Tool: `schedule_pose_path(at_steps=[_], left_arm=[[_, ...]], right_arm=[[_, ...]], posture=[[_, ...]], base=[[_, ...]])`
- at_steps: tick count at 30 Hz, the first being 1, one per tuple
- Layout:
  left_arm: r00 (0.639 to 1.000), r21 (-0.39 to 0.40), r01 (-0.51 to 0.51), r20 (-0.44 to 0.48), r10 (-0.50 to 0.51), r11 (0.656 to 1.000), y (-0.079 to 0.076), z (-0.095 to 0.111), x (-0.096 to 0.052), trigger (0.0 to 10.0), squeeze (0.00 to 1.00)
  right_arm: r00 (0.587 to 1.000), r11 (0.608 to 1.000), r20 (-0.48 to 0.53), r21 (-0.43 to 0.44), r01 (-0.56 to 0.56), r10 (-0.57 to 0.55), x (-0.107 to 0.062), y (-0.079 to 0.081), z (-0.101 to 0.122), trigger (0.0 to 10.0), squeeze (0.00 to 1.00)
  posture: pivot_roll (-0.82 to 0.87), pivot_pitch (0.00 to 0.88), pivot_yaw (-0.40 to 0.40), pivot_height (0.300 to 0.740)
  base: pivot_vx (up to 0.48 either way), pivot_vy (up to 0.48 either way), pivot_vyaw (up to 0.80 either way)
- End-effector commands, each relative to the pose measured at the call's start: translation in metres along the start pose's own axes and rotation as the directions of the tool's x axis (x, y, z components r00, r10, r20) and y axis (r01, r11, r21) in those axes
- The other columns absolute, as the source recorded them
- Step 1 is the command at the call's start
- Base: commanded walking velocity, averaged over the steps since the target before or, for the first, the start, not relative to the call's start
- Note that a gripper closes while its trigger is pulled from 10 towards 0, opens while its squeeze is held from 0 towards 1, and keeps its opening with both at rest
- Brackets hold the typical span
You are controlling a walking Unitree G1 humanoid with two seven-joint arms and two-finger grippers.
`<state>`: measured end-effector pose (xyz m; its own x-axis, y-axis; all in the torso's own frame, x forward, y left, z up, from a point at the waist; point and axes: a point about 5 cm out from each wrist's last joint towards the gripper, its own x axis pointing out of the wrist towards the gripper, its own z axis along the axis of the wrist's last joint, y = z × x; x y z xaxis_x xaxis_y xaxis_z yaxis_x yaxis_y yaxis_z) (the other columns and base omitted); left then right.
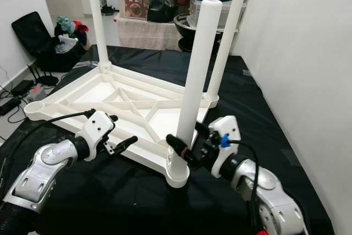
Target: Building children table
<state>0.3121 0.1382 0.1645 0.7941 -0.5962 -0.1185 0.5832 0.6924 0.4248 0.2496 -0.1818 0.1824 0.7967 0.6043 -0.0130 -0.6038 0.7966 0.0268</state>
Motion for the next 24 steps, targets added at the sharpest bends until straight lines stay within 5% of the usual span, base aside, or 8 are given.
schedule_pose_path(at_steps=[1,9,16,19,20,21,24], left_arm=[[1.000,-0.009,-0.003,-0.005,0.003,1.000,0.001,-0.002,0.000,10.0,0.00],[0.997,-0.039,-0.071,-0.030,0.070,0.997,0.009,-0.007,-0.006,10.0,0.00],[0.997,-0.083,-0.072,-0.031,0.070,0.994,0.011,-0.008,-0.007,10.0,0.00],[0.997,-0.094,-0.072,-0.034,0.069,0.993,0.011,-0.010,-0.009,10.0,0.00],[0.997,-0.094,-0.072,-0.034,0.069,0.993,0.011,-0.010,-0.009,10.0,0.00],[0.997,-0.097,-0.072,-0.035,0.069,0.993,0.011,-0.011,-0.009,10.0,0.00],[0.997,-0.107,-0.073,-0.037,0.069,0.992,0.009,-0.012,-0.009,10.0,0.00]], right_arm=[[0.997,0.997,0.012,-0.023,0.079,-0.079,-0.012,-0.010,0.005,10.0,1.00],[0.993,0.993,-0.029,-0.014,0.114,-0.114,-0.036,0.015,0.000,10.0,1.00],[0.988,1.000,-0.156,0.014,0.001,0.001,-0.050,0.041,-0.016,10.0,1.00],[0.963,0.991,-0.233,0.038,-0.127,0.132,-0.064,0.057,-0.022,10.0,0.54],[0.963,0.991,-0.233,0.038,-0.127,0.132,-0.064,0.057,-0.022,10.0,0.54],[0.960,0.991,-0.247,0.040,-0.130,0.135,-0.066,0.058,-0.023,10.0,0.09],[0.959,0.995,-0.267,0.011,-0.097,0.096,-0.065,0.053,-0.024,10.0,0.00]], posture=[[0.04,0.000,-0.055,0.740],[0.03,0.000,-0.045,0.740],[0.02,0.000,-0.039,0.740],[0.01,0.000,-0.034,0.740],[0.01,0.000,-0.034,0.740],[0.01,0.000,-0.034,0.740],[0.02,0.000,-0.038,0.740]], base=[[0.000,0.000,0.00],[0.000,0.000,0.00],[0.000,0.000,0.00],[0.000,0.000,0.00],[0.000,0.000,0.00],[0.000,0.000,0.00],[0.000,0.000,0.00]])
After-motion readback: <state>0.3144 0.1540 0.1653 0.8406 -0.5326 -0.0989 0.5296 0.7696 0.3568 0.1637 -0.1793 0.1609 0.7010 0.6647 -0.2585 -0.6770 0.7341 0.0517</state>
